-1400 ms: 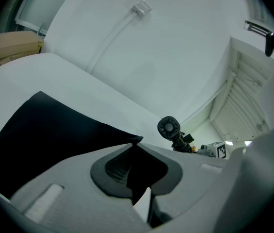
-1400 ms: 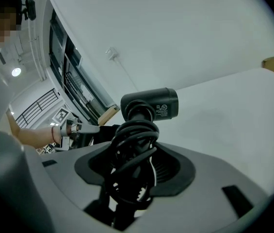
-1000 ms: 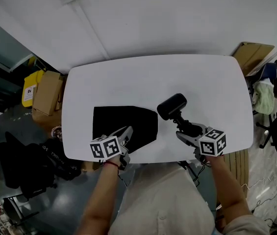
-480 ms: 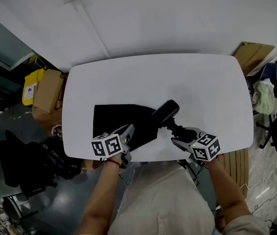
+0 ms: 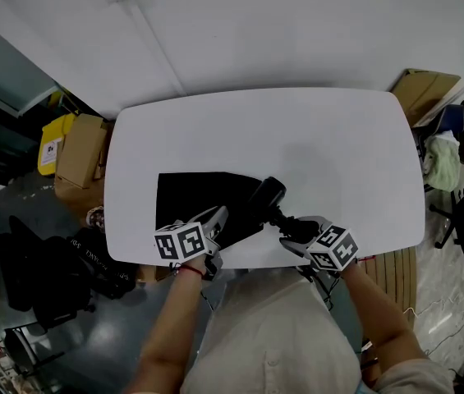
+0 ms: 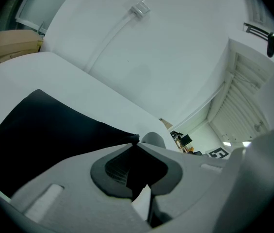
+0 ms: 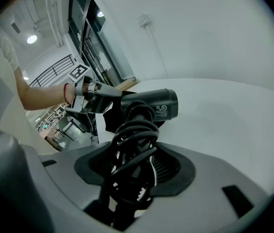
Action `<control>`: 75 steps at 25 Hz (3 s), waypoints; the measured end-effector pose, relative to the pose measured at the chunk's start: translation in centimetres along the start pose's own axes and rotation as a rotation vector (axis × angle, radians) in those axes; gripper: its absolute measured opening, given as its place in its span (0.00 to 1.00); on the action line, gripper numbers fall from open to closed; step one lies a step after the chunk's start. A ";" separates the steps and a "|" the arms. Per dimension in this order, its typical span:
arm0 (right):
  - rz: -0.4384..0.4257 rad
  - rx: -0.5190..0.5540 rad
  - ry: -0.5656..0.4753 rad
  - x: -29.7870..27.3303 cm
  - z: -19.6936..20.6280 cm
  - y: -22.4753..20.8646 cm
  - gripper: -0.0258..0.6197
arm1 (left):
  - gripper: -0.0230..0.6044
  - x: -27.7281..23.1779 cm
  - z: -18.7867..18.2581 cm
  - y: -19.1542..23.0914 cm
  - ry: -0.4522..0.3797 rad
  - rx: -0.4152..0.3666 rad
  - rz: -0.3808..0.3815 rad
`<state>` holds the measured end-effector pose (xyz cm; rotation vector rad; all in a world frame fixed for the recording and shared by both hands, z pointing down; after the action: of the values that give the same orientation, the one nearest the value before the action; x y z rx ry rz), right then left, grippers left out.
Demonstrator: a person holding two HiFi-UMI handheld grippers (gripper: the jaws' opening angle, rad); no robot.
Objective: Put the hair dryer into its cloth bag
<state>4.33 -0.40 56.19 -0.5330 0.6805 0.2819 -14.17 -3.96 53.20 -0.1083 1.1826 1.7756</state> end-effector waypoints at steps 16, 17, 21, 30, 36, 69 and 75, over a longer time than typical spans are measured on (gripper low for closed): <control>-0.157 0.060 0.128 -3.5 1.0 0.8 0.40 | 0.09 -0.1 0.7 -0.5 0.013 -0.002 -0.002; -0.166 0.069 0.135 -3.7 0.9 0.8 0.40 | 0.09 -0.1 0.8 -0.5 0.014 -0.002 -0.003; -0.192 0.118 0.167 -4.2 0.8 0.5 0.40 | 0.09 0.1 1.1 -0.8 0.013 -0.004 -0.005; -0.212 0.279 0.215 -5.2 -0.3 -0.2 0.40 | 0.09 0.4 1.4 -1.0 0.014 -0.002 -0.002; -0.238 0.386 0.247 -6.1 -0.9 -0.2 0.40 | 0.09 0.6 1.6 -1.3 0.009 0.000 -0.001; -0.292 0.651 0.295 -12.3 -5.4 1.4 0.40 | 0.09 0.7 1.5 -2.1 -0.003 0.002 0.029; -0.302 0.649 0.289 -13.4 -5.9 2.1 0.40 | 0.09 0.7 1.3 -1.9 0.001 0.003 0.029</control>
<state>-9.61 -2.92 60.37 -0.0455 0.9073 -0.3044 -12.63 -2.35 52.27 -0.0901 1.1932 1.7994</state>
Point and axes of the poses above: the fingertips, and each gripper's own axes: x backward along the fingers, y to its left, z out of its underside, the point moved 2 cm from there along x, backward along the fingers, and after that the axes turned 1 degree about x, right-handed, at the moved point
